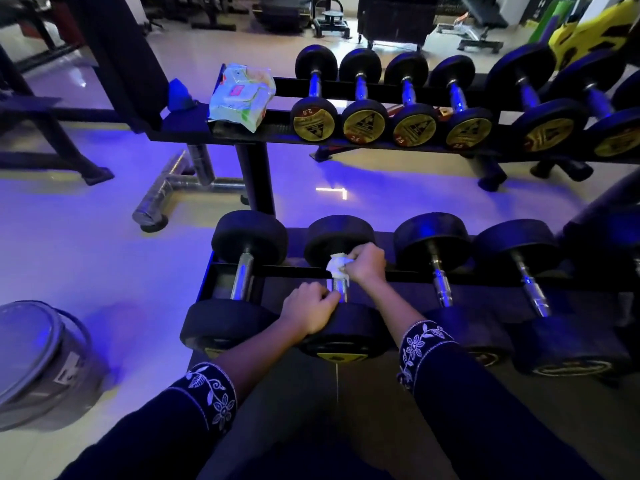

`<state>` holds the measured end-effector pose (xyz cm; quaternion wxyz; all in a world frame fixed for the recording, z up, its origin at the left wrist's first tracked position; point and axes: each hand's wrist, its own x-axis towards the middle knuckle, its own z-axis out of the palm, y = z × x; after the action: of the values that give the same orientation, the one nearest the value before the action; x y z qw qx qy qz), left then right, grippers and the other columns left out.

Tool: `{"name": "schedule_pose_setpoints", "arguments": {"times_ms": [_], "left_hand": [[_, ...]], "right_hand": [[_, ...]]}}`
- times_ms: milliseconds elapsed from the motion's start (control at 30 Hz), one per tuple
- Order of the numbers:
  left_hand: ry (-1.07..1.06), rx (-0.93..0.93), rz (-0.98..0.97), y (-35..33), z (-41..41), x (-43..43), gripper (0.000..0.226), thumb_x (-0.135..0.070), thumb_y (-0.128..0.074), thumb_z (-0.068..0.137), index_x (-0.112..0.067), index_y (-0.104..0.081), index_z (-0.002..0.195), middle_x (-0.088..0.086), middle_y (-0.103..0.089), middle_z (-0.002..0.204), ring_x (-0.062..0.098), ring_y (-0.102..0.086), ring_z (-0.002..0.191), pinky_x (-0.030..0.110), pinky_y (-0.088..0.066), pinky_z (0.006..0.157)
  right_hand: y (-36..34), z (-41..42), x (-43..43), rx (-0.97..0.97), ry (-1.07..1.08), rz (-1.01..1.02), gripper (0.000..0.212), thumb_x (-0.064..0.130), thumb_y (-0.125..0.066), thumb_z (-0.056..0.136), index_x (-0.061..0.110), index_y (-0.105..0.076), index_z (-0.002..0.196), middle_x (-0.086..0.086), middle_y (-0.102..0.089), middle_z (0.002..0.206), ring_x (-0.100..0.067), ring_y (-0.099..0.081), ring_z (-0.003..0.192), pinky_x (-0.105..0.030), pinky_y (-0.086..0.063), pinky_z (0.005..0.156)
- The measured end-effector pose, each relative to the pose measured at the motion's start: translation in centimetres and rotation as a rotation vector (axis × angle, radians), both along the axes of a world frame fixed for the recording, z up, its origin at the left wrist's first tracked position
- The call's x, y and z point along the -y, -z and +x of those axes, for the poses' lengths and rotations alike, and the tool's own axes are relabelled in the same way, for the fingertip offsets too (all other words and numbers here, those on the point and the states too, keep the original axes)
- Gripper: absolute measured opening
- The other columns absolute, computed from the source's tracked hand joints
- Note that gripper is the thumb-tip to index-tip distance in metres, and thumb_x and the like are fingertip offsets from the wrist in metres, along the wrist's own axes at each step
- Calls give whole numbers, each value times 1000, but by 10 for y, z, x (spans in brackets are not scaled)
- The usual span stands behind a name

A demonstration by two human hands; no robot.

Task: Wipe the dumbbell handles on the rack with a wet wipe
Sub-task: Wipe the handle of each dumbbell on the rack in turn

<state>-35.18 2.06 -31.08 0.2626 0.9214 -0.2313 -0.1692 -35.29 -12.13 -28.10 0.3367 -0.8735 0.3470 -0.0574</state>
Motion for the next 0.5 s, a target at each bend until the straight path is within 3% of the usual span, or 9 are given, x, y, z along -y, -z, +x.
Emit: {"name": "schedule_pose_setpoints", "arguments": {"times_ms": [167, 300, 500], "left_hand": [[-11, 16, 2, 2, 0, 0, 42, -47, -43, 93, -11, -63, 83, 20, -65, 106, 38, -58, 104, 36, -34, 70], [-7, 17, -5, 1, -1, 0, 45, -48, -43, 93, -9, -64, 85, 20, -65, 106, 38, -58, 104, 36, -34, 70], [-7, 7, -11, -3, -3, -1, 40, -42, -44, 94, -11, -65, 79, 21, -65, 106, 38, -58, 103, 33, -34, 69]], "right_hand": [[9, -26, -4, -116, -136, -1, 8, 15, -72, 71, 10, -72, 76, -10, -71, 84, -24, -65, 84, -22, -42, 66], [3, -29, -2, -141, -145, 39, 8, 14, -76, 68, 10, -74, 75, -4, -65, 72, -12, -58, 74, -17, -39, 58], [-9, -5, -1, -29, 17, 45, 11, 7, -66, 74, 14, -73, 81, -8, -71, 93, -22, -66, 92, -21, -45, 70]]}}
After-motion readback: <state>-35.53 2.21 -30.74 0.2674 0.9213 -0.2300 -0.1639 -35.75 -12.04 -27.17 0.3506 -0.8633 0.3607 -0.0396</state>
